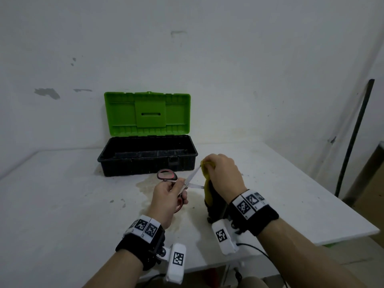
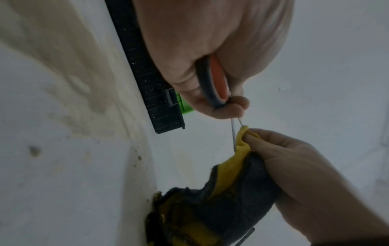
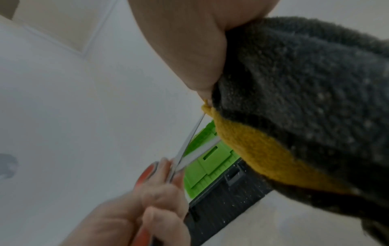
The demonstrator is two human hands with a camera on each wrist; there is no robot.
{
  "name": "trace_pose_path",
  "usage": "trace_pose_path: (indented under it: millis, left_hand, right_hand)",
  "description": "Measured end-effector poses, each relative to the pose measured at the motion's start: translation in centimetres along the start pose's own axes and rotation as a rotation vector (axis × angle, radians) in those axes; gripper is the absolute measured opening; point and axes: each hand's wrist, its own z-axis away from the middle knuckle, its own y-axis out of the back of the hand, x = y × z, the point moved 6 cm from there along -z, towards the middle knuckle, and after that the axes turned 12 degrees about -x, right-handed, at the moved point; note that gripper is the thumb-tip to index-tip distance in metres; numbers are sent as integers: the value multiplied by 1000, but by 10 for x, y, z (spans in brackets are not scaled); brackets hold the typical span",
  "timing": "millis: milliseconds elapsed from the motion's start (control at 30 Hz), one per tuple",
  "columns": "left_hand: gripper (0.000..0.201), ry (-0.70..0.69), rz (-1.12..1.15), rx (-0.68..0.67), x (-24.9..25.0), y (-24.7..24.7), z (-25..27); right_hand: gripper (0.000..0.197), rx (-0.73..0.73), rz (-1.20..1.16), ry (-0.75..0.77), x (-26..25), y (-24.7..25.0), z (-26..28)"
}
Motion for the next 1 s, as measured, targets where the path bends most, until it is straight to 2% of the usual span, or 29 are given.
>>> trace_pose_path:
  millis: [67, 133, 267, 367, 467, 700, 1000]
  left_hand:
    - [28, -1, 10, 27, 0, 3, 1]
    - [28, 1, 32, 57, 1, 6, 0]
    - [27, 1, 105, 36, 2, 1, -1]
    - [37, 30, 202, 42, 4, -5, 4]
    - [36, 60, 264, 82, 7, -3, 7]
    - [45, 67, 119, 52, 2, -6, 8]
    - [22, 76, 190, -23, 3, -7, 11]
  right_hand:
    - [20, 45, -16, -9, 4, 10, -2]
    - [18, 76, -51, 54, -6, 14, 5]
    - [16, -83, -50, 187, -39, -13, 29]
    - [17, -136, -25, 155, -37, -29, 32]
    - [18, -142, 0, 120, -30, -31, 29]
    - [19, -210, 81, 209, -47, -40, 28]
    - [19, -231, 155, 186, -36, -38, 24]
